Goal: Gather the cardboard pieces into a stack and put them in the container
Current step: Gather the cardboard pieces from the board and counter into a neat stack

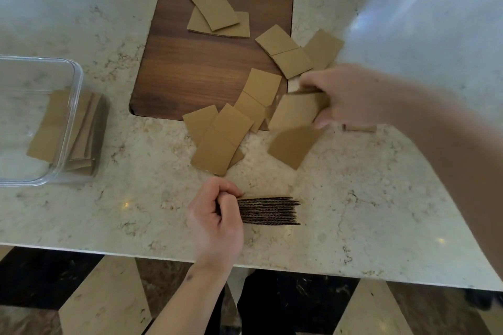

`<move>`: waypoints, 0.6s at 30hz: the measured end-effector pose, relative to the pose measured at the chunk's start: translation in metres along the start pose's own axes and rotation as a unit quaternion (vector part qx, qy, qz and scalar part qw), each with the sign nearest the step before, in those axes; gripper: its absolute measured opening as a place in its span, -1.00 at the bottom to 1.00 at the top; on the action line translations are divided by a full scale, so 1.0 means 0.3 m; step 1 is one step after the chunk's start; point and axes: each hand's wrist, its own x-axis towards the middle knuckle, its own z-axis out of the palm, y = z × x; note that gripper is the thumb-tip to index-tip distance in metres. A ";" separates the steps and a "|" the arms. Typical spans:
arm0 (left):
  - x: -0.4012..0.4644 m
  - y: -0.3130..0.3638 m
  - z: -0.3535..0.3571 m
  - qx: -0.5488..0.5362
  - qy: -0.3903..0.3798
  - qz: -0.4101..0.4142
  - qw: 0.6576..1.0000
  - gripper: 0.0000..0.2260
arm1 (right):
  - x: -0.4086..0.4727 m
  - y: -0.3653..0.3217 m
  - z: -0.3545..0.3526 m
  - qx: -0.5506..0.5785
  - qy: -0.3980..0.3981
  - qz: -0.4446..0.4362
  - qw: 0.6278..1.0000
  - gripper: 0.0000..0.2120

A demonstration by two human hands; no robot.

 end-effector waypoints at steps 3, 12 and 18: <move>-0.002 -0.001 -0.002 -0.005 0.003 -0.004 1.000 -0.76 | -0.012 0.024 -0.020 -0.069 -0.034 0.016 0.997 -0.33; -0.001 0.006 -0.001 -0.005 -0.003 0.008 1.000 -0.75 | 0.038 -0.044 0.132 -0.165 -0.095 -0.031 0.981 -0.13; -0.001 0.009 -0.001 -0.012 0.001 0.010 1.000 -0.75 | -0.003 -0.059 0.128 -0.164 -0.013 -0.034 0.986 -0.49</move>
